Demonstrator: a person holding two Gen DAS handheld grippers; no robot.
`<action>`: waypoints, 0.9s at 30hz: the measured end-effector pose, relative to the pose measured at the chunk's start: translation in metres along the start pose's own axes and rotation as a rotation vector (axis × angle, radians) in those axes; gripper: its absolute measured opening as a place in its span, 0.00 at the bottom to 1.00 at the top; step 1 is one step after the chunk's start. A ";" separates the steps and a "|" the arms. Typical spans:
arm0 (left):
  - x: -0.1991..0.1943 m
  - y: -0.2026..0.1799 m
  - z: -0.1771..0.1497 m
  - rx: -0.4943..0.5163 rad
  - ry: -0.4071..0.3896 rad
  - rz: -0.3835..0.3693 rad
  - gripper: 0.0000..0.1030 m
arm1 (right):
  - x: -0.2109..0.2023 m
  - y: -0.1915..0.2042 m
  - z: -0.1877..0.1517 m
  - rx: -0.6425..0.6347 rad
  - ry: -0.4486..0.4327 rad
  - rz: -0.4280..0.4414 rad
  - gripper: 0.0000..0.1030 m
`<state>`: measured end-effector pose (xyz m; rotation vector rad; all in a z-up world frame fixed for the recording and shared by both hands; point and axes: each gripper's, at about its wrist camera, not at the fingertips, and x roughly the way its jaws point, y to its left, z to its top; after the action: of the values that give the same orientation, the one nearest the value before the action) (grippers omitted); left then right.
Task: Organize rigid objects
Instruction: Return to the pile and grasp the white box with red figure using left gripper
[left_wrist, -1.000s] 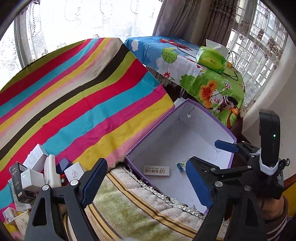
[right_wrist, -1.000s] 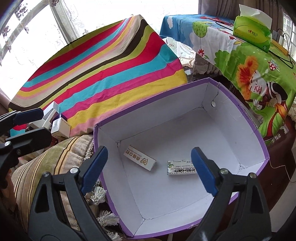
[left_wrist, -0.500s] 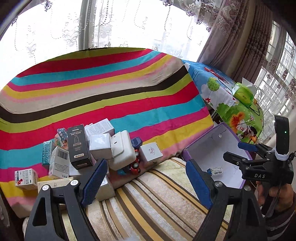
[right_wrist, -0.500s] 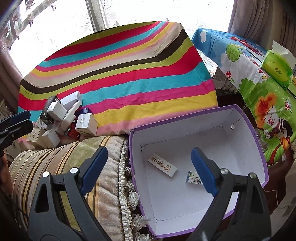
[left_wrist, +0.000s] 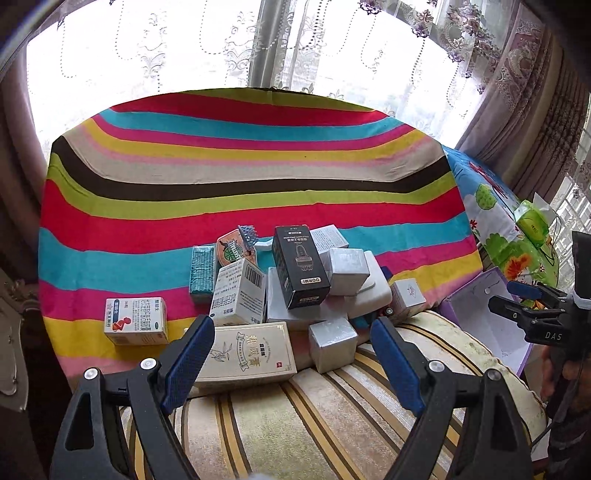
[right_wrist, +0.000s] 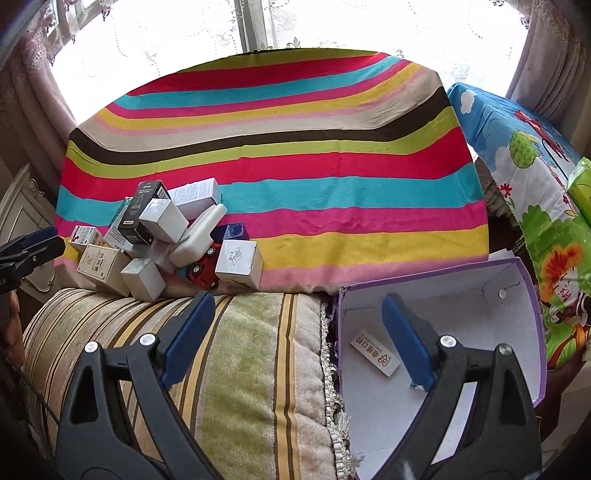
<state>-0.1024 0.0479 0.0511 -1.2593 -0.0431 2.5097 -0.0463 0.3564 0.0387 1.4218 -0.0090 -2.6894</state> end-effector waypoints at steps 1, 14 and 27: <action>0.000 0.005 0.000 -0.007 0.000 0.005 0.85 | 0.003 0.005 0.002 -0.011 0.005 0.007 0.90; 0.008 0.069 0.004 -0.094 0.055 0.110 0.85 | 0.030 0.072 0.042 -0.059 0.027 0.066 0.90; 0.052 0.122 0.013 -0.188 0.162 0.268 0.85 | 0.075 0.116 0.065 -0.011 0.083 0.080 0.90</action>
<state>-0.1760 -0.0501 -0.0023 -1.6382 -0.0792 2.6661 -0.1320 0.2317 0.0201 1.4954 -0.0432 -2.5610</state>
